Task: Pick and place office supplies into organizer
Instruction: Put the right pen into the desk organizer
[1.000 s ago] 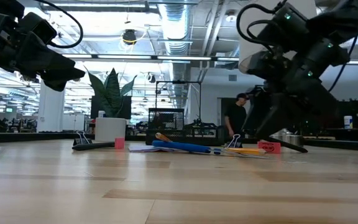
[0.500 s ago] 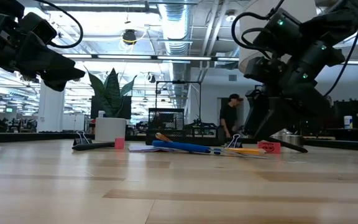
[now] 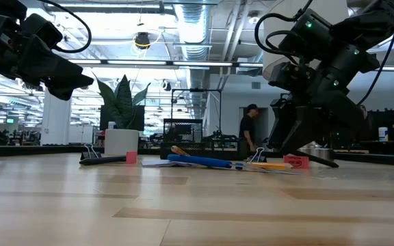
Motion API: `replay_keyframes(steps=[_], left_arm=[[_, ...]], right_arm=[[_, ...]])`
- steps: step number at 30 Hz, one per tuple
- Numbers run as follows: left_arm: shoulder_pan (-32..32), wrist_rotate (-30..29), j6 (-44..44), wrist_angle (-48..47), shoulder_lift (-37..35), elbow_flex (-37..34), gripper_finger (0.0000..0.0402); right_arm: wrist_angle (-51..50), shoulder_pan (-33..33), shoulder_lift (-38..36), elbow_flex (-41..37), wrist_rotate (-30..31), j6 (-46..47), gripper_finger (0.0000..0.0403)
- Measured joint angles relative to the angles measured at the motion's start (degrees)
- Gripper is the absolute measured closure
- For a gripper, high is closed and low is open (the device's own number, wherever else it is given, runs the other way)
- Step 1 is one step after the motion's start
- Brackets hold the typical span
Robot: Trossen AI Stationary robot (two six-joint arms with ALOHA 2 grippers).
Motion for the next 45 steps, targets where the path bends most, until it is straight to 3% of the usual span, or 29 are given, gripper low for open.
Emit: replay_keyframes(steps=[17, 34, 45], left_arm=[[0.0, 0.0, 0.0, 0.0, 0.0, 0.0, 0.0218], [0.0, 0.0, 0.0, 0.0, 0.0, 0.0, 0.0218], [0.0, 0.0, 0.0, 0.0, 0.0, 0.0, 0.0218]], right_arm=[[0.1, -0.1, 1.3, 0.0, -0.2, 0.9, 0.0154], [0.1, -0.1, 1.3, 0.0, -0.3, 0.9, 0.0310], [0.1, -0.1, 1.3, 0.0, -0.3, 0.9, 0.0353]])
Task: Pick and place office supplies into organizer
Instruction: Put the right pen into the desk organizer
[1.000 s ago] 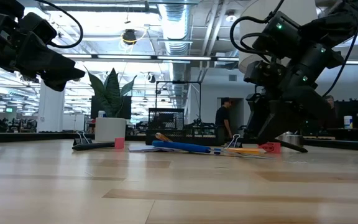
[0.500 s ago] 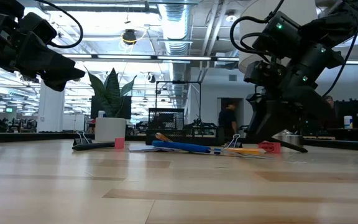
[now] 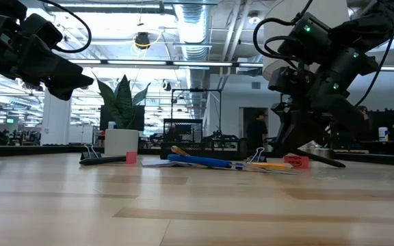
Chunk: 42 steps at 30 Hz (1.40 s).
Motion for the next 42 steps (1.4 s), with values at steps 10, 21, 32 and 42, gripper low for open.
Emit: replay_keyframes(steps=[10, 21, 32, 42], left_arm=[[0.0, 0.0, 0.0, 0.0, 0.0, 0.0, 0.0218], [0.0, 0.0, 0.0, 0.0, 0.0, 0.0, 0.0218], [0.0, 0.0, 0.0, 0.0, 0.0, 0.0, 0.0218], [0.0, 0.0, 0.0, 0.0, 0.0, 0.0, 0.0218]], right_arm=[[-0.1, 0.0, 0.0, 0.1, 0.0, 0.0, 0.0357], [-7.3, 0.0, 0.0, 5.0, 0.5, -1.4, 0.0357], [-9.1, 0.0, 0.0, 12.7, 6.8, -7.2, 0.0357], [-4.8, -5.3, 0.0, 22.4, 9.7, -11.4, 0.0357]])
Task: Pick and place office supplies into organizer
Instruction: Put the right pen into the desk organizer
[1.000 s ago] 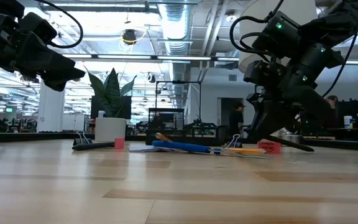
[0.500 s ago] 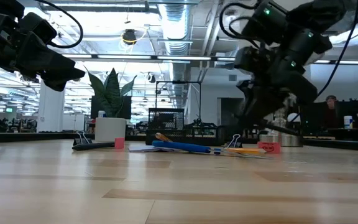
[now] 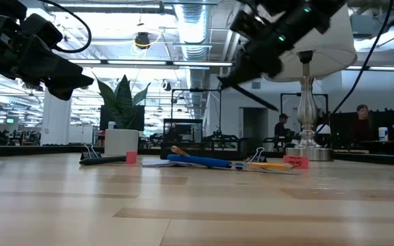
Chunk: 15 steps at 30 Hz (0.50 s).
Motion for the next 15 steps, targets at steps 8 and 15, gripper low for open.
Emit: replay_keyframes(steps=[8, 15], left_arm=[[0.0, 0.0, 0.0, 0.0, 0.0, 0.0, 0.0218], [0.0, 0.0, 0.0, 0.0, 0.0, 0.0, 0.0218]], right_arm=[[14.3, -7.1, 0.0, 4.2, -6.9, -0.2, 0.0357], [28.3, -12.6, 0.0, 4.2, -15.3, 4.8, 0.0357]])
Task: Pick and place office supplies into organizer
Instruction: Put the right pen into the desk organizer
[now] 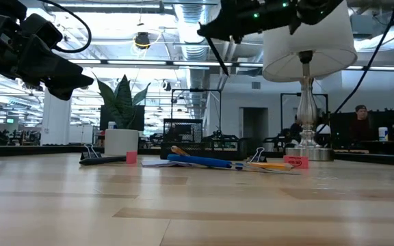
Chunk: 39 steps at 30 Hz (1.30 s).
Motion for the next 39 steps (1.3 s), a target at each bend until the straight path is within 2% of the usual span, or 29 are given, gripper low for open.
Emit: replay_keyframes(steps=[7, 13, 25, 39], left_arm=[[0.0, 0.0, 0.0, 0.0, 0.0, 0.0, 0.0218], [0.0, 0.0, 0.0, 0.0, 0.0, 0.0, 0.0218], [0.0, 0.0, 0.0, 0.0, 0.0, 0.0, 0.0218], [0.0, 0.0, 0.0, 0.0, 0.0, 0.0, 0.0218]], right_arm=[[5.3, -2.5, 0.5, 0.0, -3.3, 1.7, 0.0357], [13.0, -2.9, 7.7, 1.5, -4.5, 3.1, 0.0357], [16.0, -4.3, 21.5, 10.9, -4.5, 2.5, 0.0357], [19.0, -5.0, 30.5, 15.5, -4.4, 2.5, 0.0357]])
